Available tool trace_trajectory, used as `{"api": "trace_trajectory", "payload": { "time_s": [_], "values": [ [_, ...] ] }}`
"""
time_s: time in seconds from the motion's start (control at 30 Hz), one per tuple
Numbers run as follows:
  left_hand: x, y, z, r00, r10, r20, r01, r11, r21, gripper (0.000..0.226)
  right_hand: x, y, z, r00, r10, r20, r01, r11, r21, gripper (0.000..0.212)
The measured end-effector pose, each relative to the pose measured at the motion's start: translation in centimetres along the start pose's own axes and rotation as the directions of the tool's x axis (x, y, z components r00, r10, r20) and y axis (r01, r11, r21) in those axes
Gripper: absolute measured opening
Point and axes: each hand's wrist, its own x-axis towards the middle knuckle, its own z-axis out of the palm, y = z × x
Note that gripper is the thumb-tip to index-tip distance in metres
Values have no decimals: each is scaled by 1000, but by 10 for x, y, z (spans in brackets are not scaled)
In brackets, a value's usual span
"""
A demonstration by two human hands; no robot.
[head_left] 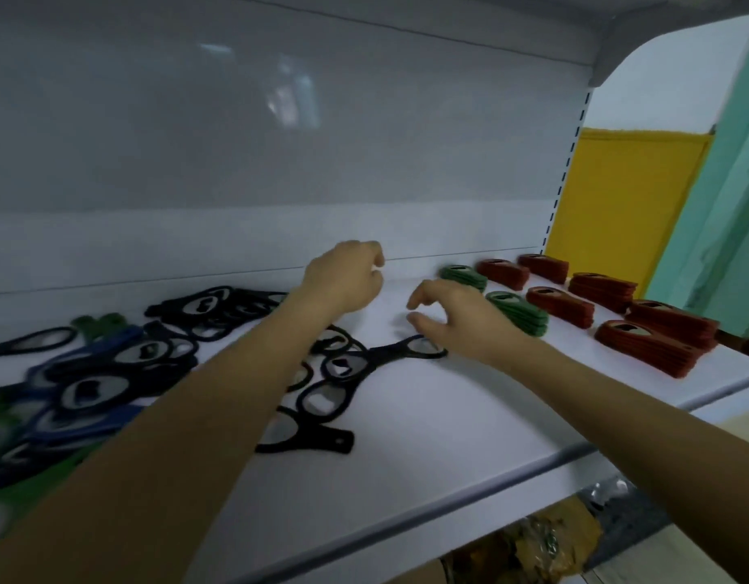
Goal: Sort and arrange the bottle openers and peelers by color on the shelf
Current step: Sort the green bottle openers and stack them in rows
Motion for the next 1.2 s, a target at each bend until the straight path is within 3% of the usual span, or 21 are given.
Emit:
{"api": "trace_trajectory", "payload": {
  "time_s": [0.1, 0.2, 0.37, 0.43, 0.53, 0.63, 0.8, 0.87, 1.0, 1.2],
  "values": [
    [-24, -56, -11, 996, -65, 54, 64, 998, 28, 33, 25, -33, 29, 991, -83, 102, 78, 996, 52, 26],
    [-59, -93, -11, 964, 42, 262, -44, 999, 3, 34, 58, -60, 57, 974, -93, 208, 77, 994, 84, 33],
    [-98, -118, -30, 915, 48, 400, -18, 997, -77, 35, 103, -77, 91, 904, -34, 426, 55, 998, -38, 45],
    [-103, -123, -41, 911, 36, 411, -13, 998, -59, 35, 110, -80, 92, 891, -22, 453, 42, 999, -34, 43],
    [-96, -136, -49, 952, -17, 305, 17, 1000, 5, 40, 108, -79, 83, 884, -20, 468, -2, 999, 47, 40],
    [-81, -165, -52, 956, -222, 194, 198, 971, 137, 45, 99, -74, 74, 888, -4, 460, -66, 989, 135, 32],
    [-80, -211, -70, 875, -436, 211, 382, 889, 254, 55, 92, -61, 76, 920, -20, 392, -43, 988, 151, 34],
    [-88, -221, -84, 867, -431, 249, 386, 898, 210, 58, 93, -57, 79, 945, -40, 324, -5, 990, 138, 34],
    [-103, -224, -97, 828, -312, 466, 273, 950, 152, 53, 90, -62, 81, 984, -30, 177, -11, 974, 226, 16],
    [-105, -225, -102, 830, -318, 458, 209, 939, 274, 47, 86, -73, 82, 1000, -3, -2, 3, 946, 324, 11]
  ]
}}
